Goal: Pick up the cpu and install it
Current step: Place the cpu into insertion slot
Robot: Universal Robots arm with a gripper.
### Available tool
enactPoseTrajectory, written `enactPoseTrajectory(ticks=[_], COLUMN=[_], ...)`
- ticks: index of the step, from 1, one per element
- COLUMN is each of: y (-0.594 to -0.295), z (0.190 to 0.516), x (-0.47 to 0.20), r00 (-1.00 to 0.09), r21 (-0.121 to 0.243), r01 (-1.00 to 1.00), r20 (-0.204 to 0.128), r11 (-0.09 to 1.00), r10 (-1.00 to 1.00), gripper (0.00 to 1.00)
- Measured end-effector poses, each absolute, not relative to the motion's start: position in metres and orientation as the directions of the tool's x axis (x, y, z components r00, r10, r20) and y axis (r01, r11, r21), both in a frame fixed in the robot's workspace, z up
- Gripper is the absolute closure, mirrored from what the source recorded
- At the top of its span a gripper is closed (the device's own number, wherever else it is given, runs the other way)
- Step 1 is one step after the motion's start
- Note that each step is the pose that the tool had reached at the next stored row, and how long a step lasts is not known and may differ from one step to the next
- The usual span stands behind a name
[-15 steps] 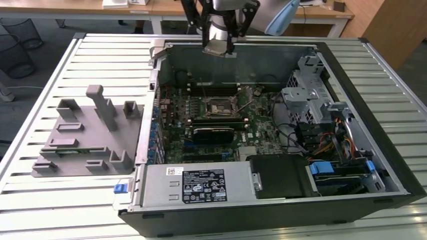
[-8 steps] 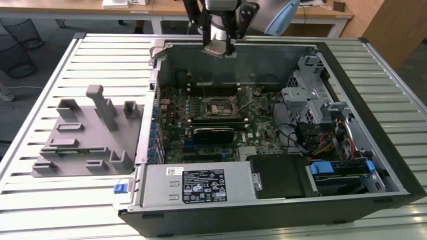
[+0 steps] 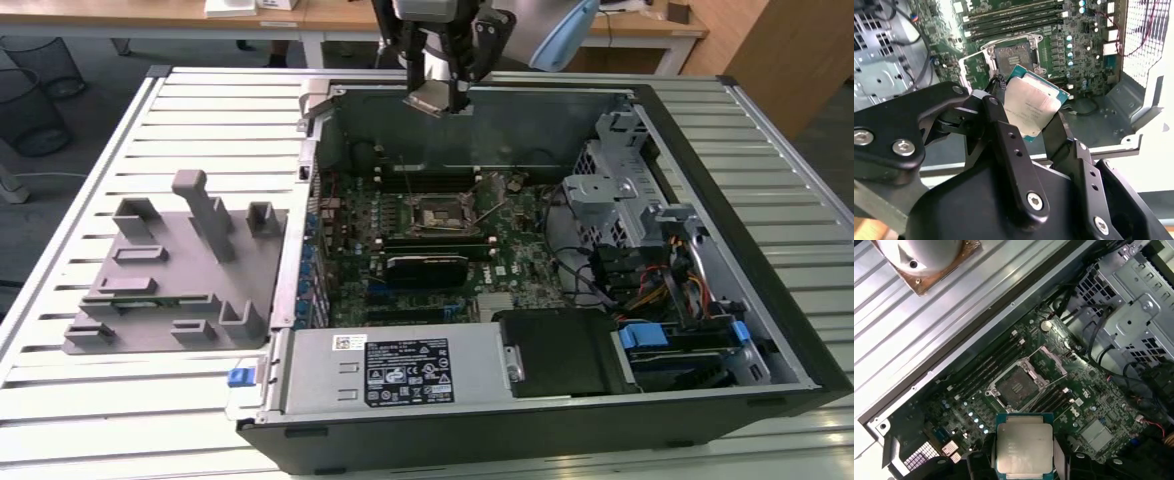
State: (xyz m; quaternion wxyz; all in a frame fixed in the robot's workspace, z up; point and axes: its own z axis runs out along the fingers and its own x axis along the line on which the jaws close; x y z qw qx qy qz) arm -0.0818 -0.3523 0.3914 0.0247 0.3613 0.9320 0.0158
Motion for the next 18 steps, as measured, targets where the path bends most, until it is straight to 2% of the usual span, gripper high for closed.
enactPoseTrajectory(ticks=[18], y=[-0.3516], z=[0.3895], x=[-0.0818], r00=[-0.517], r21=[0.047], r01=[0.854], r20=[-0.035], r11=[0.518], r10=[0.855], gripper=[0.46])
